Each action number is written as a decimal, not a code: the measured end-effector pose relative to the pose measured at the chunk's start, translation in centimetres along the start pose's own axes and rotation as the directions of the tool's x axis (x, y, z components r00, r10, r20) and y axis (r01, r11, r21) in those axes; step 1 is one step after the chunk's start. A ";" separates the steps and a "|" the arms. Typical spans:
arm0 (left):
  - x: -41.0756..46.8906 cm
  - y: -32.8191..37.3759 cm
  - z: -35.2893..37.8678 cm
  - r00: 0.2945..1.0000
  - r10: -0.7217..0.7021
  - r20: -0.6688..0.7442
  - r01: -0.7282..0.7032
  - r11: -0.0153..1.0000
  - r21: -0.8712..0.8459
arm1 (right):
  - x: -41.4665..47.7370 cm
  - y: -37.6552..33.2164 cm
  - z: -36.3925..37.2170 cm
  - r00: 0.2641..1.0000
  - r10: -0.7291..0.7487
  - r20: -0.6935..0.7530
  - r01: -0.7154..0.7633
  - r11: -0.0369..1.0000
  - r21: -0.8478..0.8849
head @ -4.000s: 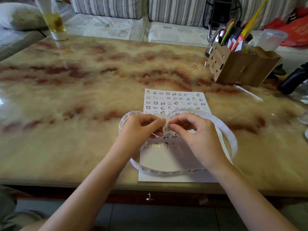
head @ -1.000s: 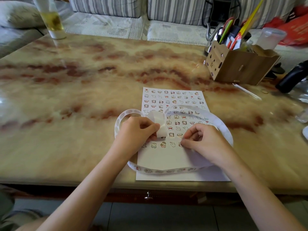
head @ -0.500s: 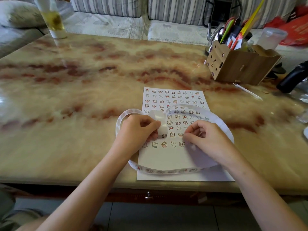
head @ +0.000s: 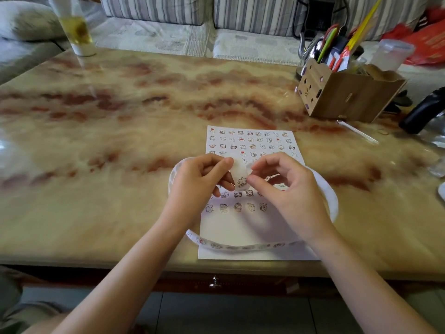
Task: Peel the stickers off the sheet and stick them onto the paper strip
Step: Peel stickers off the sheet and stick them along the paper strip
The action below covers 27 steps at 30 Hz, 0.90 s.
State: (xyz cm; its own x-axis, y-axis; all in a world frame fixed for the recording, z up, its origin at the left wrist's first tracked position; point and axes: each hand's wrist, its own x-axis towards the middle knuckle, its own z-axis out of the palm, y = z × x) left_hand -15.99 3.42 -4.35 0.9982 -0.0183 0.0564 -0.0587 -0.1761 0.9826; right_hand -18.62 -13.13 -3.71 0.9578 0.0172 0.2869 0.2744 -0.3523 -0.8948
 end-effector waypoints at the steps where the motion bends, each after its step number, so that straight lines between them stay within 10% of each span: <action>1: 0.0 0.0 0.0 1.000 0.007 0.004 -0.007 1.000 -0.003 | 0.0 0.0 0.0 1.000 0.004 0.022 -0.004 1.000 0.023; 27: -0.6 0.8 0.2 0.991 -0.017 0.132 0.020 1.000 -0.020 | 0.1 0.7 -0.1 0.998 -0.064 0.021 0.066 0.991 -0.116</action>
State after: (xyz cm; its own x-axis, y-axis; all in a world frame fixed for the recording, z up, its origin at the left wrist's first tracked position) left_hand -16.60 3.06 -3.67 0.9894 -0.1446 0.0155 -0.0384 -0.1566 0.9869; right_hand -18.34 -13.48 -4.22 0.9399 0.0589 0.3364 0.3249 -0.4569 -0.8280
